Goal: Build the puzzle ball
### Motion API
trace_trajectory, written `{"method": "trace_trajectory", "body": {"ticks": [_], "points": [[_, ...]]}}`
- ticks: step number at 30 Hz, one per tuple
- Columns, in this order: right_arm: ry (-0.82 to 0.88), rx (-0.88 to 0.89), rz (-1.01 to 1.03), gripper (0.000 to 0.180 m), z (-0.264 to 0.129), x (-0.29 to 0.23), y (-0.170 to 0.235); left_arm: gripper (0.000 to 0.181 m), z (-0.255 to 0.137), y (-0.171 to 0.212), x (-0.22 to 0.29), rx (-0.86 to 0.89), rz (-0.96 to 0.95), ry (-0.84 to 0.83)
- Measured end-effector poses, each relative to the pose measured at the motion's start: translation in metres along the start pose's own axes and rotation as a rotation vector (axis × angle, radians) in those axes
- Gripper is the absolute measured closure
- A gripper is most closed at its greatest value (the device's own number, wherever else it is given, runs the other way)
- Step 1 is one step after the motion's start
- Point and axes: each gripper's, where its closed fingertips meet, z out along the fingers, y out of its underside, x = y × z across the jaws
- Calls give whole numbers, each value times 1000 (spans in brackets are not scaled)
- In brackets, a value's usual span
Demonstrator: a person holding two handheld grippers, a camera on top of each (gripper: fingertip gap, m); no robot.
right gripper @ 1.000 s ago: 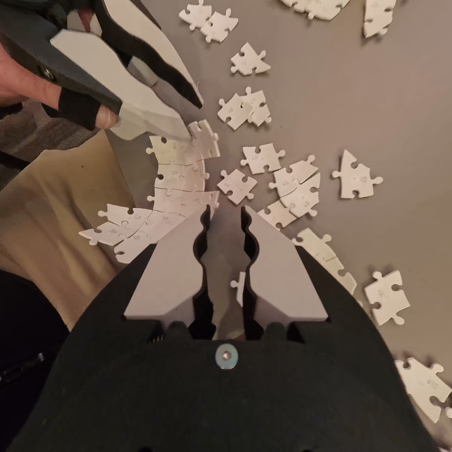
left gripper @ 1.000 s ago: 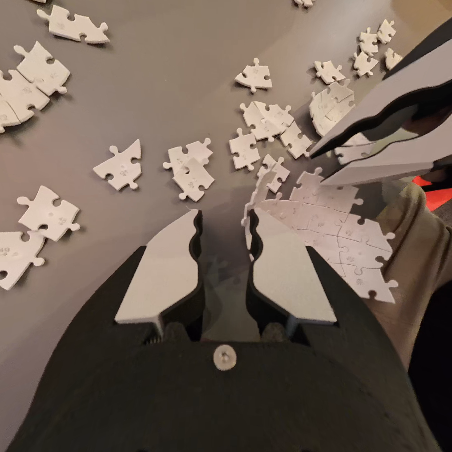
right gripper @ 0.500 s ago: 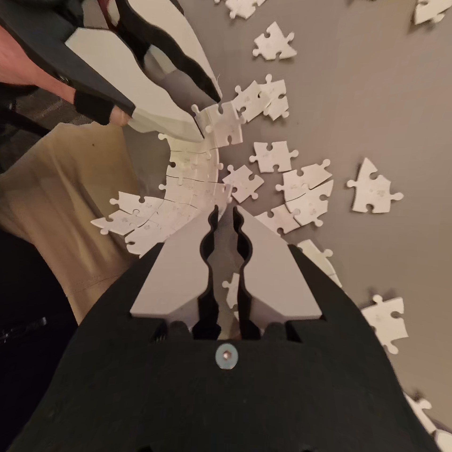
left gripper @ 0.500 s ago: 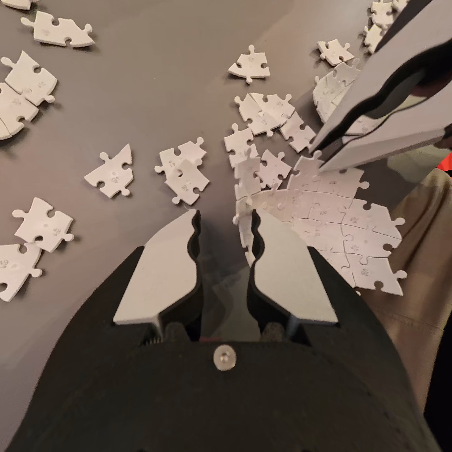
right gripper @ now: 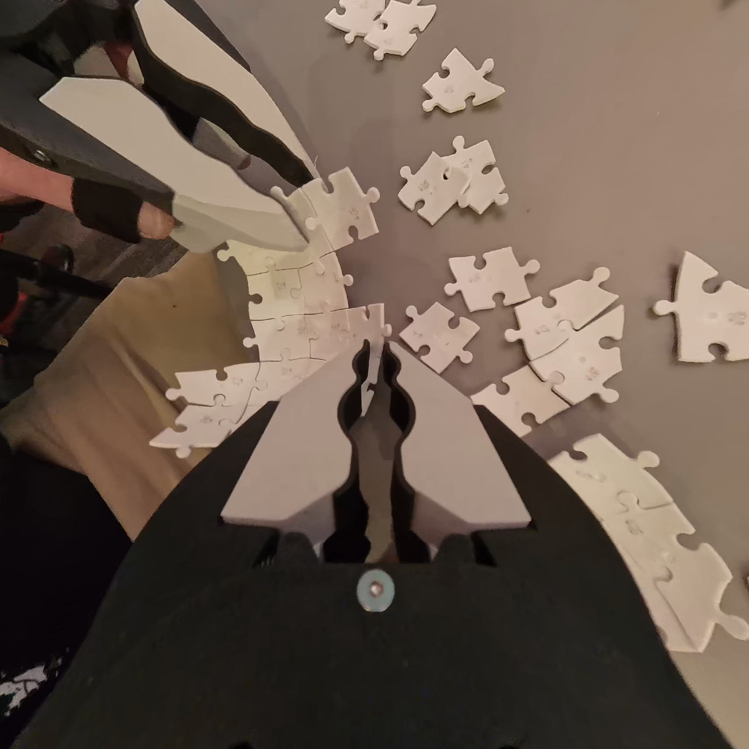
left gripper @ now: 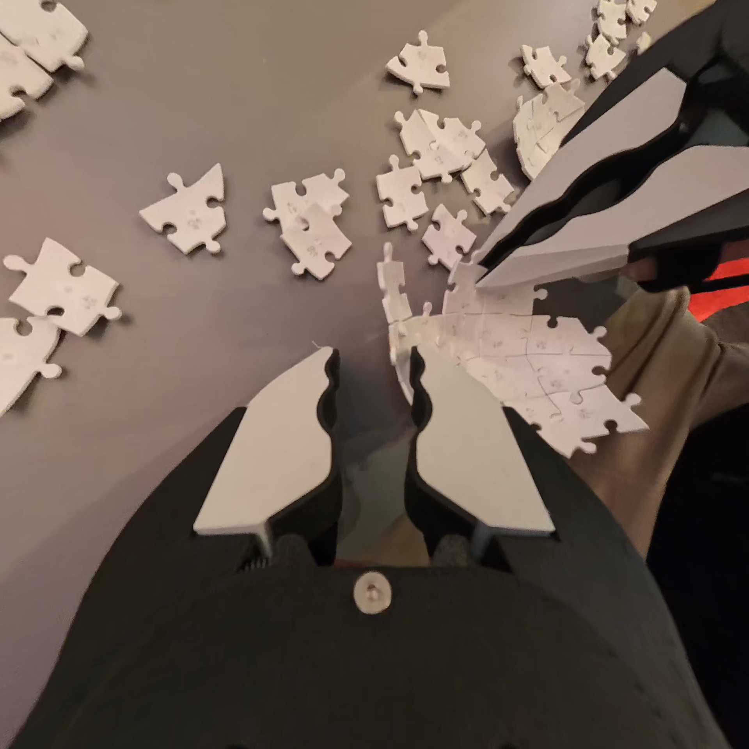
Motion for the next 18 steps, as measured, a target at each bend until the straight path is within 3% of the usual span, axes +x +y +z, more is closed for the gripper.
{"method": "trace_trajectory", "body": {"ticks": [4, 18], "points": [[8, -7, -19, 172, 6, -4, 1, 171, 0, 0, -7, -1, 19, -55], [33, -30, -61, 167, 10, -7, 3, 161, 6, -6, -6, -8, 5, -25]]}}
